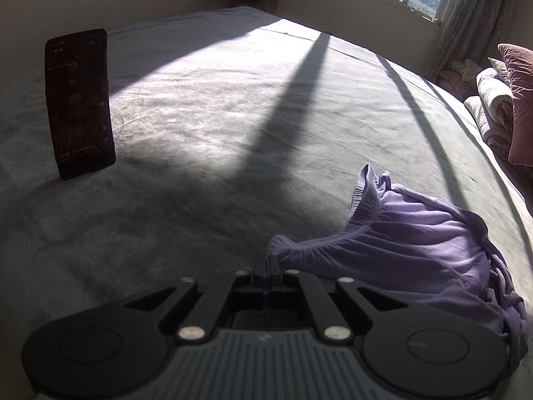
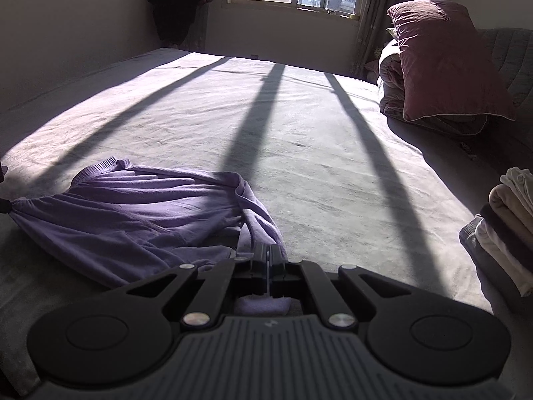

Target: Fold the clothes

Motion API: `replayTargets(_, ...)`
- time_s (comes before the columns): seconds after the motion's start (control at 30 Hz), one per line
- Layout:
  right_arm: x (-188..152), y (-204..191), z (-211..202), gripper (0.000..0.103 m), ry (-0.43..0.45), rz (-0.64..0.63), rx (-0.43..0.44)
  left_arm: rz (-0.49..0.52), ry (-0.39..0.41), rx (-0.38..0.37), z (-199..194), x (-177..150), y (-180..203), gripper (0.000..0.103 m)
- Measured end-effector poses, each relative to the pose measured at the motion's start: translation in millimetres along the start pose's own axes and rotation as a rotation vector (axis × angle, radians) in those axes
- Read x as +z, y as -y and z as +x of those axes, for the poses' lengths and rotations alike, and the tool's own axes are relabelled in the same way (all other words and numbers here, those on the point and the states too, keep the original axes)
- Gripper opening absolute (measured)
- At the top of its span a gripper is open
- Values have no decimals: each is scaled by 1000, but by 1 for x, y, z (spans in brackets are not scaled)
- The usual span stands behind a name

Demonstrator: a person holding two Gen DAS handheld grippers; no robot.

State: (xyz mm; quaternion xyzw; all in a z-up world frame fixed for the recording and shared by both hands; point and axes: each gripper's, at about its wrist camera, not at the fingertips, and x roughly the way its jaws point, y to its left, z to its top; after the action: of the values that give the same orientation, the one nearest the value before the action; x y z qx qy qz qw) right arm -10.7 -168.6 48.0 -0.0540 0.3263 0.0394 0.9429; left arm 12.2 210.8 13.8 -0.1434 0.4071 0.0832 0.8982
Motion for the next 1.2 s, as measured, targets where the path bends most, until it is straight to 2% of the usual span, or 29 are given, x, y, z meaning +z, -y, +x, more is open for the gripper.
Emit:
replayTargets(0.07,-2,6,7,0,-38,44,20,-6,-22,-13,4,-2,-1,0)
replayTargets(0.17,-6,14,16,19,-96,109,50,-12,-40,-37,5,-4,-2,3)
replayTargets(0.27,-10,20,26,50,-148,175,83,-20,-41,-54,3,-4,-2,9)
replayTargets(0.3,-11,22,29,51,-165,204,98,-23,-36,-55,2,-3,-2,14)
replayTargets(0.33,-12,22,31,51,-183,229,111,-27,-28,-57,0,-3,-2,19)
replayTargets(0.4,-15,24,37,51,-219,282,136,-38,-9,-59,-2,0,-2,22)
replayTargets(0.57,-24,31,53,49,-283,408,164,-28,35,-84,-8,1,4,22)
replayTargets(0.63,-26,33,57,26,-297,435,177,-1,39,-124,-8,-1,12,22)
replayTargets(0.67,-25,33,58,10,-300,437,175,18,34,-154,-7,-3,18,22)
replayTargets(0.83,-18,27,51,9,-246,390,134,128,-12,-265,2,-17,56,22)
replayTargets(0.97,-13,22,42,9,-202,335,106,220,-58,-254,15,-32,86,22)
replayTargets(1.07,-11,20,36,9,-175,304,95,248,-114,-214,28,-39,96,23)
replayTargets(1.2,-7,19,28,9,-138,268,76,297,-113,-176,33,-44,104,22)
